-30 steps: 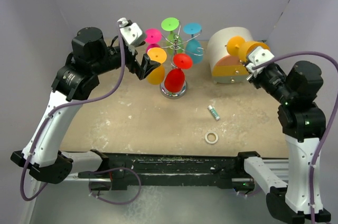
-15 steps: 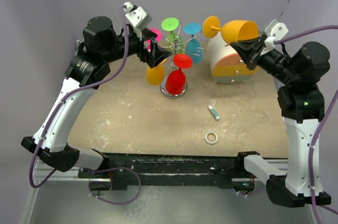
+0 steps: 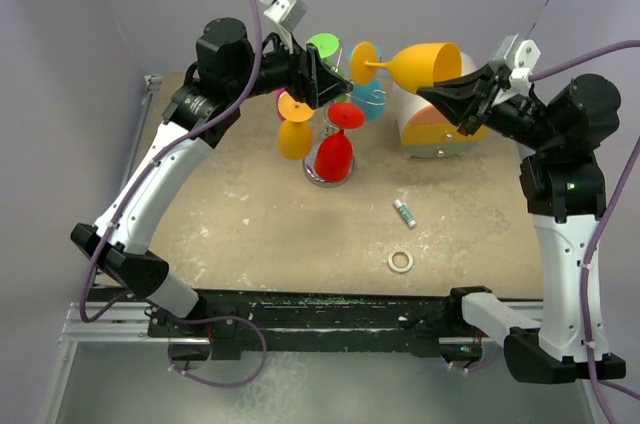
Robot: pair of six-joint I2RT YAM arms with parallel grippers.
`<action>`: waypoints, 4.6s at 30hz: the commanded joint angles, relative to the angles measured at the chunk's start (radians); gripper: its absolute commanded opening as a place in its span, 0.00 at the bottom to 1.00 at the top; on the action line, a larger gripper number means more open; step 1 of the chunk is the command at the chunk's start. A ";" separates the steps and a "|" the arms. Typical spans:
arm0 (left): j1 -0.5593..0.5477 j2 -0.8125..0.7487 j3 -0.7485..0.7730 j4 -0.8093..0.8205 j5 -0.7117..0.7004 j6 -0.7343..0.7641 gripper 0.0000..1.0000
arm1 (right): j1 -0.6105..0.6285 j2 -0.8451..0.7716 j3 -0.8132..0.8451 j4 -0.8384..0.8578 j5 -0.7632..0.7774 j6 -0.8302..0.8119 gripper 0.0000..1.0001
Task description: Place the wine glass upside down on the wine glass rack
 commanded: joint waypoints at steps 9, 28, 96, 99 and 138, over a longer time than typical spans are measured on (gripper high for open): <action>-0.038 0.070 0.078 0.043 0.024 -0.120 0.60 | -0.001 -0.030 -0.047 0.006 -0.071 -0.058 0.00; -0.038 0.105 0.098 0.050 0.049 -0.119 0.04 | 0.001 -0.035 -0.038 -0.053 -0.061 -0.126 0.00; -0.305 0.181 0.396 0.017 -0.812 1.058 0.00 | -0.209 -0.052 -0.553 0.215 0.749 -0.005 0.82; -0.343 0.215 0.399 0.048 -0.838 1.130 0.00 | -0.224 -0.064 -0.570 0.227 0.741 0.002 0.82; -0.386 0.407 0.298 0.017 -0.748 1.416 0.00 | -0.267 -0.100 -0.641 0.266 0.688 0.018 0.83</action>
